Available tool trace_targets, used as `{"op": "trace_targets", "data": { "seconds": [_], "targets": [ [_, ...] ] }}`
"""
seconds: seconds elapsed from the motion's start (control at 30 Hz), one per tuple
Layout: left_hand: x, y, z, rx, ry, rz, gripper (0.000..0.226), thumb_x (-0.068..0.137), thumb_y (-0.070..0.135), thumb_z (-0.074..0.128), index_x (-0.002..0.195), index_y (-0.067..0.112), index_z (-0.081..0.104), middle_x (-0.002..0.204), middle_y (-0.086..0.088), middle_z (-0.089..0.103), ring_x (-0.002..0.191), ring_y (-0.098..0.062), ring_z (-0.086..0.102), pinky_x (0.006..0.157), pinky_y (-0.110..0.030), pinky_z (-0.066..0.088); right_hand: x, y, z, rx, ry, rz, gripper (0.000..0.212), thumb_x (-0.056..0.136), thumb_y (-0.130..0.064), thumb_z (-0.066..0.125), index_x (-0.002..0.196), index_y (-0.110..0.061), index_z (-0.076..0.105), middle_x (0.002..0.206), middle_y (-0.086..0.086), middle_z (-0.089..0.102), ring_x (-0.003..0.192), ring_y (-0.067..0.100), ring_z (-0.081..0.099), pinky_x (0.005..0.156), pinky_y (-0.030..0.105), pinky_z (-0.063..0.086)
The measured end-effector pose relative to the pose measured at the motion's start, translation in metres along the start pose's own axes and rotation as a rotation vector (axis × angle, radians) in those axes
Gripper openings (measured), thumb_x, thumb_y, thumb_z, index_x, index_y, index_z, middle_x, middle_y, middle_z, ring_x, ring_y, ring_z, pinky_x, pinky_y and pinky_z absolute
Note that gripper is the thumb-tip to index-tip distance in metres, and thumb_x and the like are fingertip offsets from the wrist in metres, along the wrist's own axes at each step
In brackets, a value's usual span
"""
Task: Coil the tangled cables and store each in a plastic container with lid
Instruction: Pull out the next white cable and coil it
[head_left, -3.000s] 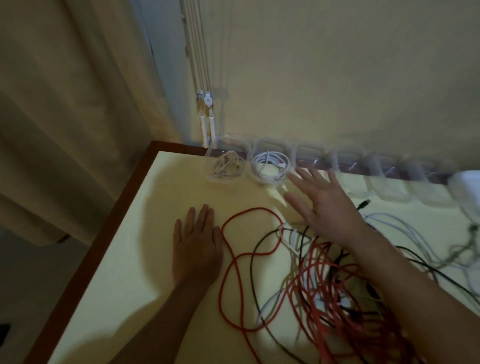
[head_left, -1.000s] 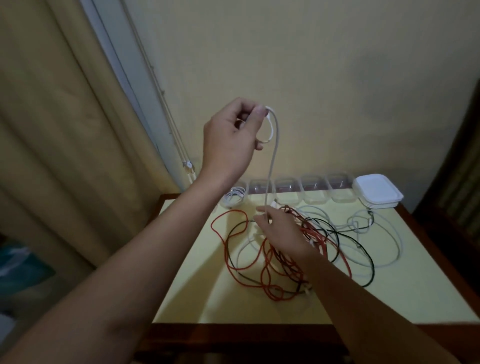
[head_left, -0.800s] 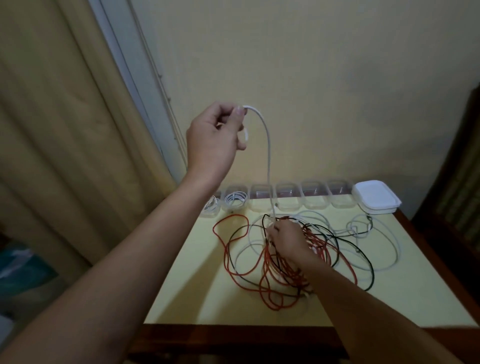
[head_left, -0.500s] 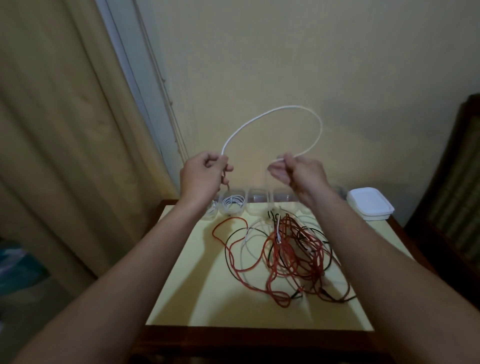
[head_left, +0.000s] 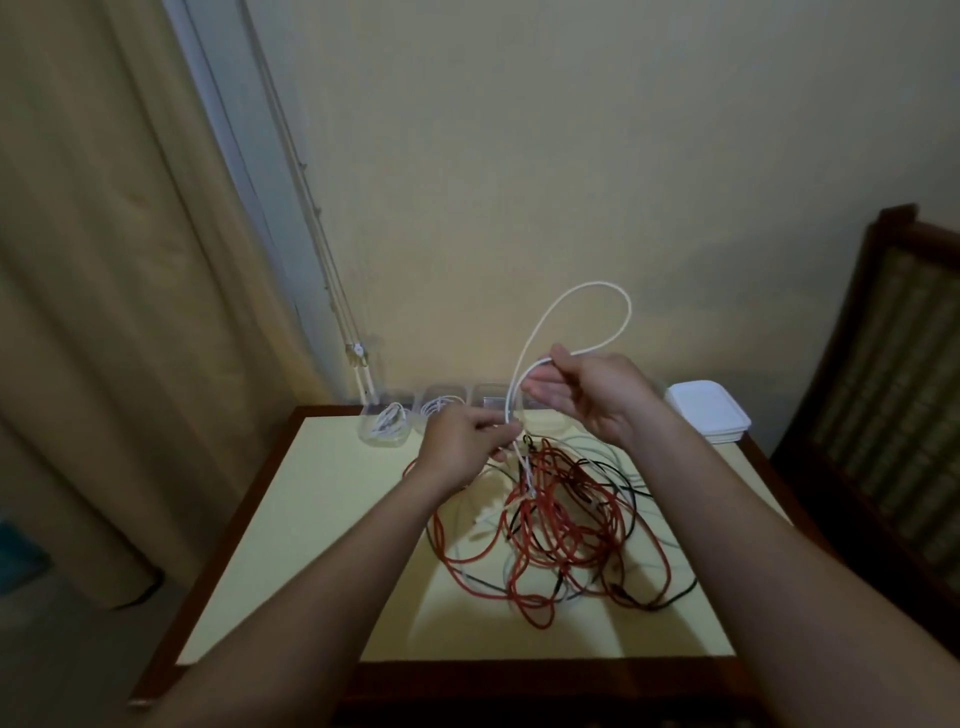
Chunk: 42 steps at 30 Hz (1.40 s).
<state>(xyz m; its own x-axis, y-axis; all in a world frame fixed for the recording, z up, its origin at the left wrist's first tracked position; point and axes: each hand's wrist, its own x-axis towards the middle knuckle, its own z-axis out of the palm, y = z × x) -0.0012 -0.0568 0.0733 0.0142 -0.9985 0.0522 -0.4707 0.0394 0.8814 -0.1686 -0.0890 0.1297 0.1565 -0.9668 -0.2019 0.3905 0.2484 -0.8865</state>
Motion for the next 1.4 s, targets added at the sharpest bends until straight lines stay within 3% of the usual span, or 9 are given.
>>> {"op": "trace_targets", "data": {
  "seconds": [0.1,0.2,0.33,0.43,0.67,0.8,1.0,1.2,1.4],
  "targets": [
    [0.005,-0.002,0.006,0.067,0.019,0.027,0.024,0.091,0.031,0.073,0.076,0.012,0.079,0.068,-0.006,0.073,0.059,-0.014,0.062,0.064,-0.035,0.053,-0.001,0.006,-0.009,-0.042,0.017,-0.046,0.026,0.106,-0.018,0.051,0.096,0.004,0.062,0.072,0.013,0.074,0.064,0.022,0.075,0.056,0.026,0.061],
    [0.009,0.016,0.0,0.04,0.106,0.039,0.025,0.092,0.029,0.072,0.077,0.011,0.08,0.065,-0.003,0.072,0.054,-0.011,0.057,0.061,-0.029,0.049,-0.004,0.018,-0.019,-0.205,0.075,-0.076,0.02,0.106,-0.013,0.047,0.105,-0.002,0.064,0.082,0.01,0.072,0.061,0.018,0.07,0.054,0.026,0.057],
    [0.015,0.063,-0.02,-0.132,0.198,0.056,0.022,0.091,0.024,0.073,0.081,0.006,0.079,0.059,-0.001,0.066,0.047,-0.007,0.05,0.056,-0.023,0.043,-0.004,0.053,-0.027,-0.625,0.058,-0.041,0.018,0.097,-0.006,0.058,0.113,-0.006,0.065,0.079,0.009,0.069,0.054,0.019,0.06,0.049,0.024,0.047],
    [0.018,0.101,-0.036,-0.257,0.183,0.094,0.017,0.09,0.02,0.073,0.085,0.006,0.079,0.068,-0.004,0.071,0.054,-0.01,0.054,0.053,-0.021,0.045,0.0,0.076,-0.023,-0.992,0.04,-0.144,0.021,0.093,-0.026,0.067,0.114,-0.024,0.067,0.079,0.001,0.073,0.061,0.012,0.065,0.056,0.019,0.047],
    [0.014,0.143,-0.065,-0.459,0.161,0.15,0.011,0.091,0.012,0.071,0.087,0.002,0.074,0.067,-0.004,0.067,0.05,-0.008,0.051,0.05,-0.02,0.04,0.02,0.111,-0.023,-1.233,0.134,-0.195,0.031,0.101,-0.024,0.055,0.081,-0.006,0.07,0.084,0.011,0.072,0.084,0.027,0.065,0.069,0.031,0.045],
    [0.016,0.123,-0.076,-0.414,0.226,0.1,0.016,0.092,0.015,0.072,0.094,-0.001,0.074,0.073,-0.007,0.066,0.048,-0.009,0.049,0.048,-0.021,0.04,0.019,0.09,-0.021,-1.072,0.216,-0.249,0.032,0.101,-0.019,0.053,0.075,-0.006,0.067,0.068,0.005,0.065,0.062,0.017,0.059,0.057,0.024,0.043],
    [0.02,0.07,-0.068,-0.38,0.314,-0.104,0.015,0.089,0.012,0.073,0.09,-0.003,0.074,0.078,-0.013,0.069,0.043,-0.009,0.047,0.045,-0.021,0.038,0.022,0.006,0.008,-0.588,0.204,-0.395,0.034,0.106,-0.02,0.047,0.08,-0.011,0.066,0.061,0.003,0.06,0.059,0.021,0.068,0.059,0.034,0.055],
    [0.02,0.047,-0.058,-0.429,0.282,-0.15,0.011,0.09,0.011,0.071,0.082,0.004,0.072,0.07,-0.006,0.067,0.041,-0.007,0.044,0.042,-0.019,0.036,0.004,-0.049,0.014,-0.185,0.057,-0.399,0.033,0.11,-0.024,0.042,0.085,-0.01,0.059,0.059,-0.001,0.05,0.059,0.015,0.065,0.058,0.022,0.052],
    [0.01,0.03,-0.013,-0.238,-0.027,-0.055,0.011,0.084,0.014,0.079,0.091,0.005,0.079,0.072,-0.007,0.067,0.05,-0.01,0.045,0.051,-0.024,0.04,-0.007,-0.05,0.02,-0.016,-0.04,-0.233,0.031,0.11,-0.019,0.036,0.089,-0.008,0.056,0.058,-0.001,0.049,0.064,0.016,0.071,0.066,0.023,0.056]
  ]
}}
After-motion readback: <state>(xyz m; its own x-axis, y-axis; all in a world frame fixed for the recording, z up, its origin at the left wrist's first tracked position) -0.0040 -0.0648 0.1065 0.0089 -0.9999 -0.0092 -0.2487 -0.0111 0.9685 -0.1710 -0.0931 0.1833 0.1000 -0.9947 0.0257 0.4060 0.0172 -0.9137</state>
